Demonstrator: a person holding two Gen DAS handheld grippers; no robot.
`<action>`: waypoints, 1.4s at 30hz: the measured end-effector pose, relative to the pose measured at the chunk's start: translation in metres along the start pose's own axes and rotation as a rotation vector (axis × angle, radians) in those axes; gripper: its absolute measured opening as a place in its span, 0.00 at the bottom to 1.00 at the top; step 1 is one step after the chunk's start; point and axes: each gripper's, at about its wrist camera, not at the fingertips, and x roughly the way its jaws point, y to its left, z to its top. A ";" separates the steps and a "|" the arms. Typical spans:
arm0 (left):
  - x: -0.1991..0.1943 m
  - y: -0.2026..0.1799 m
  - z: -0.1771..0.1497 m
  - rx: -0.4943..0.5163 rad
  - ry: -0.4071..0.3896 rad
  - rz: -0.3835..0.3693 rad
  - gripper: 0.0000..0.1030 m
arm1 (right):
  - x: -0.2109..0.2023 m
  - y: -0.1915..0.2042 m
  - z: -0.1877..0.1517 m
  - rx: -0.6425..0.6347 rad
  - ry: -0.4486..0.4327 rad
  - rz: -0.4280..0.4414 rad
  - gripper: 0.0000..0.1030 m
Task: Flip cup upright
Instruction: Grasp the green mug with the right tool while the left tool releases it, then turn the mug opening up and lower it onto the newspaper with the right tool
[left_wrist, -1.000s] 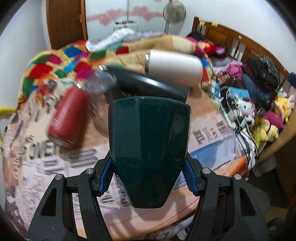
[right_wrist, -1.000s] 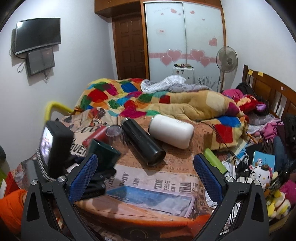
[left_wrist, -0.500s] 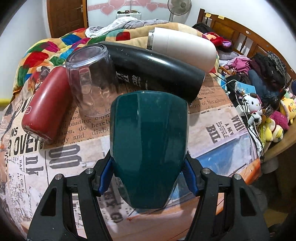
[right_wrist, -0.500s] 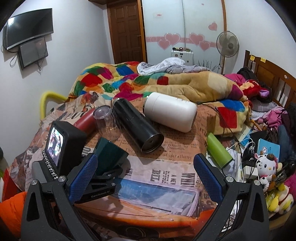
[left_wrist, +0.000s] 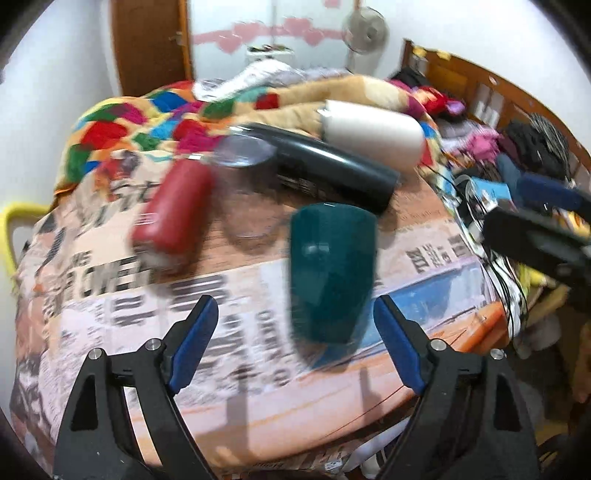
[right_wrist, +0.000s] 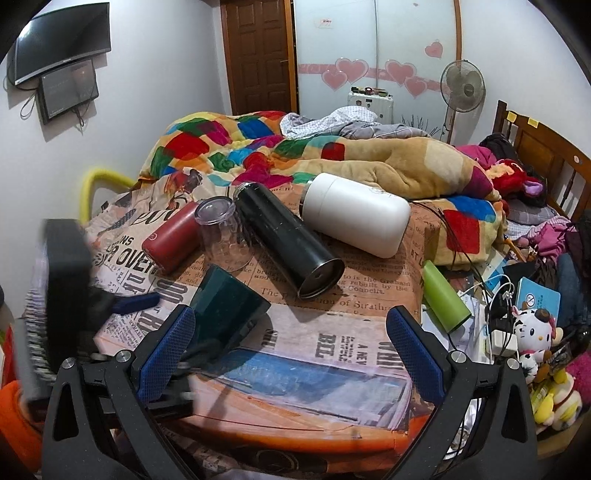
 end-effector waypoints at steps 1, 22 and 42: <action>-0.004 0.005 -0.001 -0.013 -0.009 0.014 0.85 | 0.003 0.001 0.001 0.000 0.005 0.003 1.00; -0.033 0.072 -0.038 -0.148 -0.070 0.204 0.85 | 0.124 0.034 -0.005 0.150 0.379 0.270 0.87; -0.041 0.071 -0.031 -0.156 -0.092 0.216 0.85 | 0.119 0.044 0.011 0.013 0.343 0.237 0.70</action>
